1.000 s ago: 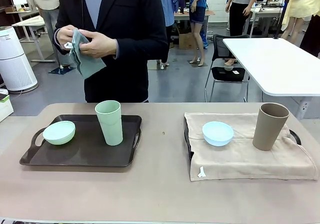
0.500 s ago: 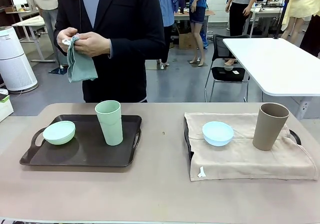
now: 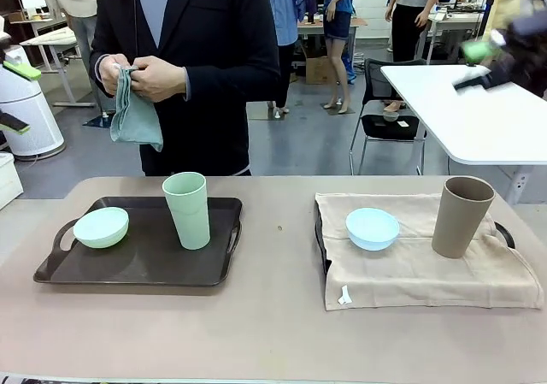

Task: Set up a tray with a mat and arrange the tableware.
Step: Pick up the Picnic Bowl and Reusable plastic cup from the Handle tray in front of the human's position and hold them in the air.

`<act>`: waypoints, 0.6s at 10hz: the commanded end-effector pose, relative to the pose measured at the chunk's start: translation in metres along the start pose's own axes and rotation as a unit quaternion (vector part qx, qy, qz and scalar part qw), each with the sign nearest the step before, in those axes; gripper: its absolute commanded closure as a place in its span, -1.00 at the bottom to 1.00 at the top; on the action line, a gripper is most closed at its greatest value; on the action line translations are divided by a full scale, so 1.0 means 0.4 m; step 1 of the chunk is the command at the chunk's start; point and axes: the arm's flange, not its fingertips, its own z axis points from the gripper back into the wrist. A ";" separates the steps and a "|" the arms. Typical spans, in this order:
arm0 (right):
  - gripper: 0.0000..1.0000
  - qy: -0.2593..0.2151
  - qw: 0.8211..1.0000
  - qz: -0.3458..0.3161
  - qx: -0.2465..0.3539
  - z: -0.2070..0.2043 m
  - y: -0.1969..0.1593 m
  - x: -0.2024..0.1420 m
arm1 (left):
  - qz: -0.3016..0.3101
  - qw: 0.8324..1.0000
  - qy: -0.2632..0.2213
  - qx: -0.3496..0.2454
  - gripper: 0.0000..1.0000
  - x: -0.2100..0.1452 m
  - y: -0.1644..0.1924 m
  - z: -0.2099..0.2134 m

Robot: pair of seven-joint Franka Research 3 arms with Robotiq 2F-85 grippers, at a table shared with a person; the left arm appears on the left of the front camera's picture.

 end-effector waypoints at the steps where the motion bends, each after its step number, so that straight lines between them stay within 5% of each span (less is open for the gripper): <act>1: -1.00 -0.094 0.972 0.183 -0.117 -0.146 -0.077 0.017 | 0.075 0.984 -0.016 0.163 -1.00 0.016 -0.001 0.008; 2: -1.00 -0.146 0.943 0.253 -0.159 -0.224 -0.110 0.027 | 0.091 0.969 -0.034 0.226 -1.00 0.031 -0.023 0.019; 3: -1.00 -0.136 0.927 0.294 -0.189 -0.274 -0.147 0.011 | 0.096 0.962 -0.049 0.251 -1.00 0.024 -0.040 0.039; 4: -1.00 -0.072 0.987 0.125 -0.075 -0.149 -0.001 0.065 | 0.117 0.977 -0.007 0.178 -1.00 -0.004 -0.057 0.073; 5: -1.00 -0.072 0.987 0.125 -0.075 -0.149 -0.001 0.065 | 0.066 0.973 -0.056 0.214 -1.00 0.031 -0.018 0.048; 6: -1.00 -0.072 0.987 0.125 -0.075 -0.149 -0.001 0.065 | 0.066 0.973 -0.056 0.214 -1.00 0.031 -0.018 0.048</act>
